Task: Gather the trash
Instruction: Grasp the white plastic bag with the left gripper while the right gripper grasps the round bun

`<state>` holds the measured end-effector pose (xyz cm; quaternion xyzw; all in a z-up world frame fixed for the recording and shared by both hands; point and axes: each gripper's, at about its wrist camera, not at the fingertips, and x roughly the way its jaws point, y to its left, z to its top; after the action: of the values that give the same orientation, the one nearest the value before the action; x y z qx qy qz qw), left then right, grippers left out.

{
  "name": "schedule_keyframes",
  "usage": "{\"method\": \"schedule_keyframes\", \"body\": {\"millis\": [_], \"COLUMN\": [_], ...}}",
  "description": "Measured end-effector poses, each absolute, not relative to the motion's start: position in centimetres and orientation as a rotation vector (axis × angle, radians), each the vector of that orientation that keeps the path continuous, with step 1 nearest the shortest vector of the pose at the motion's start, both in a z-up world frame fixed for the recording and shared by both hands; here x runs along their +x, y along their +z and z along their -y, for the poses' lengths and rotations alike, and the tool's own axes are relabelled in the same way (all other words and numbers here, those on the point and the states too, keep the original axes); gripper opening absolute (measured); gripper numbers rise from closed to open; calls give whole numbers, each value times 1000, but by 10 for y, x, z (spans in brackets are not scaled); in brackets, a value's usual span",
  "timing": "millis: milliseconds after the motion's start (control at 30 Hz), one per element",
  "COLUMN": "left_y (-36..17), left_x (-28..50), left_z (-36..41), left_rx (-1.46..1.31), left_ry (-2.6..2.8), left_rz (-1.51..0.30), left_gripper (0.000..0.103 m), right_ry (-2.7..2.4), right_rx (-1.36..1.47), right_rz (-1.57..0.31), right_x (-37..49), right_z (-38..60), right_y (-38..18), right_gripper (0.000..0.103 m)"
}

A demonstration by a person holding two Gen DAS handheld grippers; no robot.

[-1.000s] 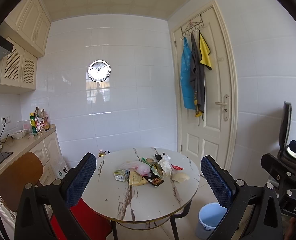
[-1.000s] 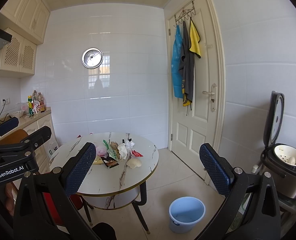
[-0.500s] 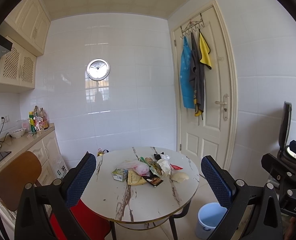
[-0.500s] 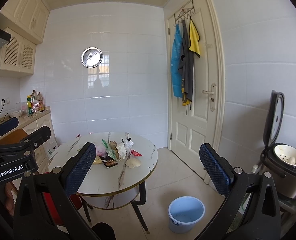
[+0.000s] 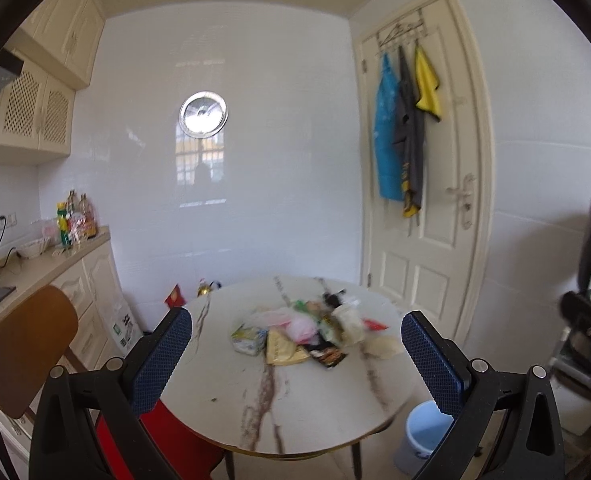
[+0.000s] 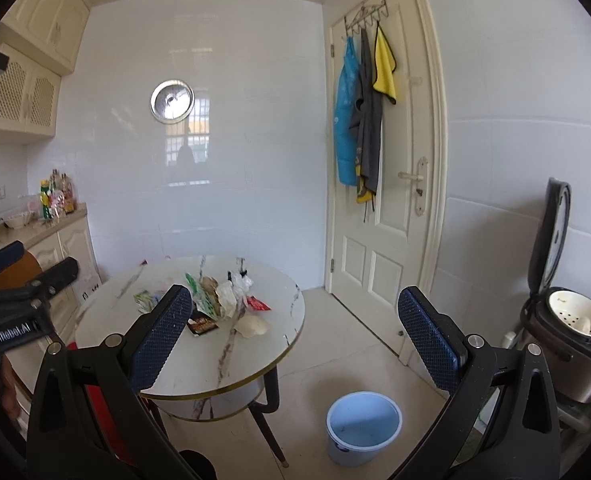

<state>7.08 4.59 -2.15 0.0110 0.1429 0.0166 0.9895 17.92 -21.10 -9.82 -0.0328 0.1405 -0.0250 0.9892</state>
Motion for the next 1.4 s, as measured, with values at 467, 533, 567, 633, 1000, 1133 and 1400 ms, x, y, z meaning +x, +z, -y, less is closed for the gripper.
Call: {"method": "schedule_keyframes", "body": {"millis": [467,533,567,633,1000,1133,1400], "left_y": [-107,-116,-120,-122,-113,-115,-131], "left_x": [263,290,307,323,396,416,459], "left_z": [-93,-98,-99,-102,-99,-82,-60], "left_rx": [-36,-50,-60,-76,-84,-19,34], "left_ry": [44,50,56,50,19,28,38], "left_rz": [-721,-772,-795,-810,-782,-771,-784], "left_gripper": [102,102,102,102,102,102,102], "right_ry": [52,93,115,155,364,409,468], "right_rx": [-77,-91,-100,-120,-224,-219,-167], "right_rz": [-549,-574,-592,-630,-765,-795,-793], "right_x": [333,357,369,393,478,487,491], "right_z": [213,210,209,207,184,184,190], "right_y": [-188,-203,-209,-223,-279,-289,-295], "right_gripper": [103,103,103,103,98,70,51]}}
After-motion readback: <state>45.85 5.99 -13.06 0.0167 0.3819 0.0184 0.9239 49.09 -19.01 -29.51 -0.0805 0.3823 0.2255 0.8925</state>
